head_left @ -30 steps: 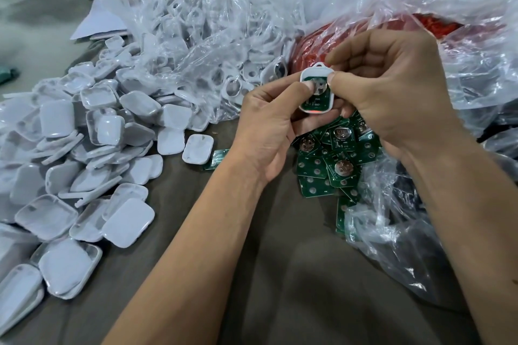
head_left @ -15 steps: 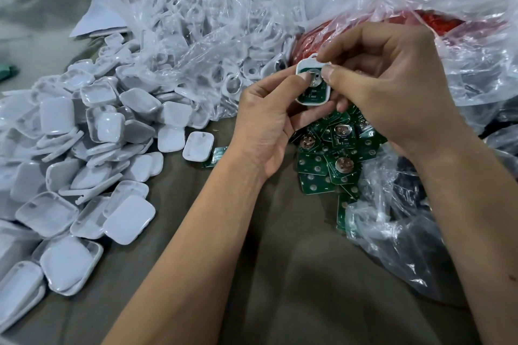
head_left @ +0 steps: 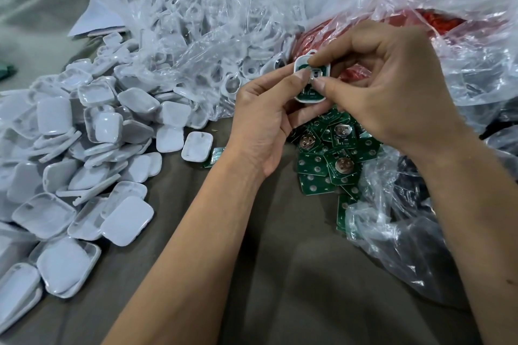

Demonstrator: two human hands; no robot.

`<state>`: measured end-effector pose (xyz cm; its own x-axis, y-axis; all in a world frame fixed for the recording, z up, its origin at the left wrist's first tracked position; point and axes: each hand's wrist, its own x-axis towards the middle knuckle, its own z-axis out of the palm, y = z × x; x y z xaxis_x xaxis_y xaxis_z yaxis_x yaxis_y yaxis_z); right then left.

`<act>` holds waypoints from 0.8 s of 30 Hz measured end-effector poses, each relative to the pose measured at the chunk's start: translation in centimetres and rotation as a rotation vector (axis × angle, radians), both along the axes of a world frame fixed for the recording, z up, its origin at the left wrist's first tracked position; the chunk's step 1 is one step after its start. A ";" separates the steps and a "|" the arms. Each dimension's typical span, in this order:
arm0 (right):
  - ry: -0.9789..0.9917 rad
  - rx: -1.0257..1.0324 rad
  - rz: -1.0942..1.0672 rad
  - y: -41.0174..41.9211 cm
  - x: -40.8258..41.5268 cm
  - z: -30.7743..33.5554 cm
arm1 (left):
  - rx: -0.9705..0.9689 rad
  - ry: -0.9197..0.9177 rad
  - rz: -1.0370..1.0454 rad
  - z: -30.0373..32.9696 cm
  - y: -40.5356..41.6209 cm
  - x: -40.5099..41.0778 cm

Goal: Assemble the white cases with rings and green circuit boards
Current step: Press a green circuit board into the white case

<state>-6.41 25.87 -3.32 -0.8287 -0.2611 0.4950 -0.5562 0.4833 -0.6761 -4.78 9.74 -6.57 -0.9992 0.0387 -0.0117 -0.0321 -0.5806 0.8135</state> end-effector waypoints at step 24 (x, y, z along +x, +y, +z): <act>-0.076 -0.205 -0.001 -1.9 -1.4 -0.2 | 0.409 -0.140 -0.083 0.3 -0.4 -0.7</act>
